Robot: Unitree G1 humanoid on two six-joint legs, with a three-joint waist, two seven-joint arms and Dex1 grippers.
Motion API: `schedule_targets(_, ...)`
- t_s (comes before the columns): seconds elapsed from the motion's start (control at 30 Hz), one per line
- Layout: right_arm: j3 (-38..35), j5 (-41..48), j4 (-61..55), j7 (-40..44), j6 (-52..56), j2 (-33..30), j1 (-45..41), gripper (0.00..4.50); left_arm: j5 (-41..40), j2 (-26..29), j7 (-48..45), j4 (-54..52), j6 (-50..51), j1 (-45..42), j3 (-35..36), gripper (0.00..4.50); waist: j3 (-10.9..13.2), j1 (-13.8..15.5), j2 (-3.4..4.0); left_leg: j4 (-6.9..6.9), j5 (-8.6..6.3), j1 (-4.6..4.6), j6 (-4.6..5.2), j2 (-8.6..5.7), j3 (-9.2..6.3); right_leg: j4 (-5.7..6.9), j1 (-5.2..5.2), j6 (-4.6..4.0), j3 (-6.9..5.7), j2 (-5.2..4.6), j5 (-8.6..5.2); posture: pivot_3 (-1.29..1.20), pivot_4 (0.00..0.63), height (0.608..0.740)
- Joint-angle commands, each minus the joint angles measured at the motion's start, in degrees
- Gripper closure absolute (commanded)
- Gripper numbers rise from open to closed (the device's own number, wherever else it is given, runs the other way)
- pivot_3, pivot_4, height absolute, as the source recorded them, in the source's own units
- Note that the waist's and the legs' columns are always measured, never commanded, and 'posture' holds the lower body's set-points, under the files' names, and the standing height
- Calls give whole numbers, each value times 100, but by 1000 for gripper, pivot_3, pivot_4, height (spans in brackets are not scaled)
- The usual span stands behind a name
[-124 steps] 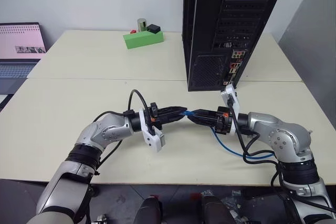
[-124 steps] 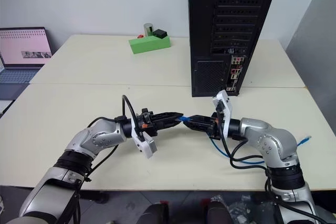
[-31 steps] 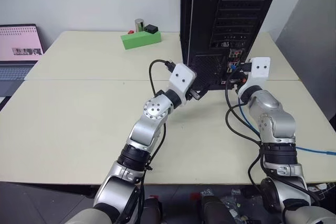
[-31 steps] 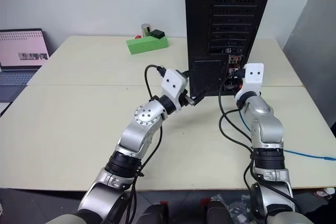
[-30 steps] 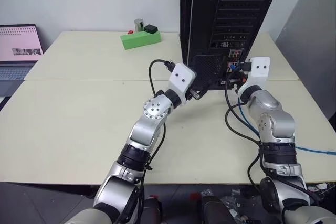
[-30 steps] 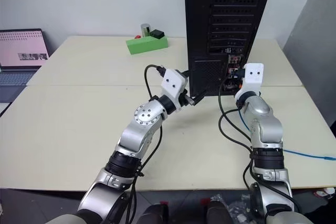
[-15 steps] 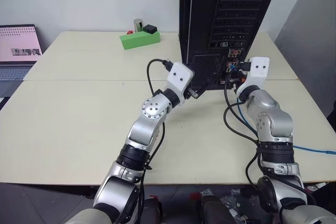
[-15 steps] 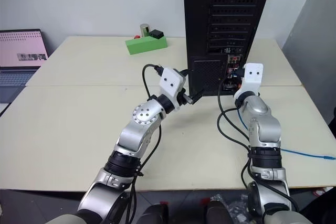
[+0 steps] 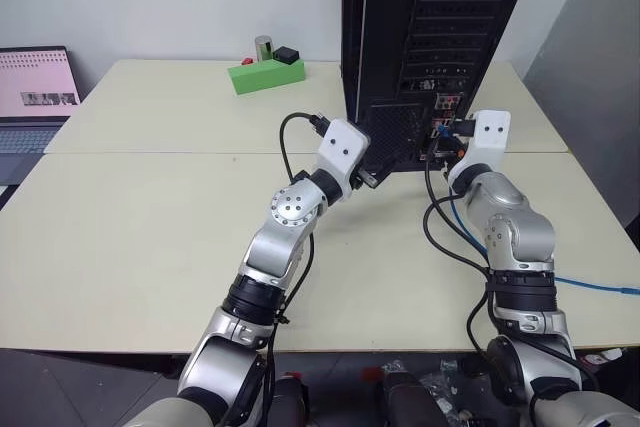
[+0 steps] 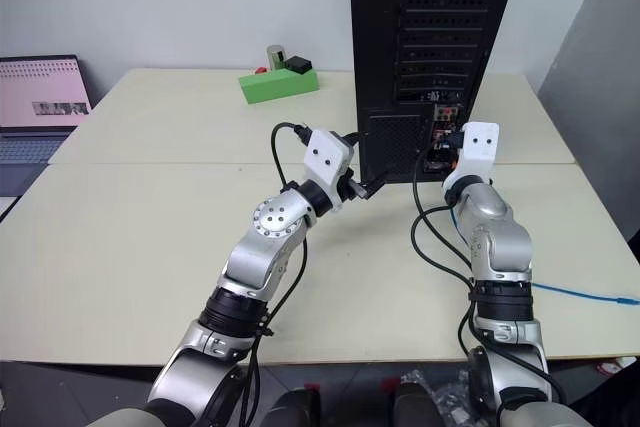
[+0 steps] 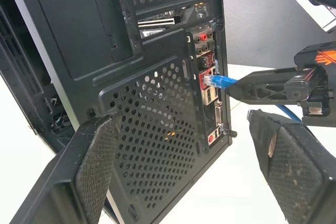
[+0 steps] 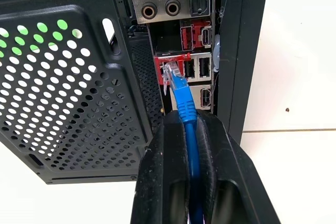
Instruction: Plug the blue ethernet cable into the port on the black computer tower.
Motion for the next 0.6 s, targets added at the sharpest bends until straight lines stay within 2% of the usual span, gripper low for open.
schedule_targets(0.03, -80, 65, -198, -83, 54, 34, -242, 4500, 24, -27, 0, -94, -124, -97, 77, 440, 0, 0, 0, 0, 0, 0, 0, 0, 0, 0, 0, 0, 0, 0, 0, 0, 150, 740)
schedule_targets(0.6, -213, 212, -83, -242, 149, 117, -646, 4500, -103, -15, -286, -167, -165, -247, 128, 440, 0, -49, 1, -1, 0, 0, 0, 0, 3, 2, -5, 0, 5, 0, 0, 0, 150, 740)
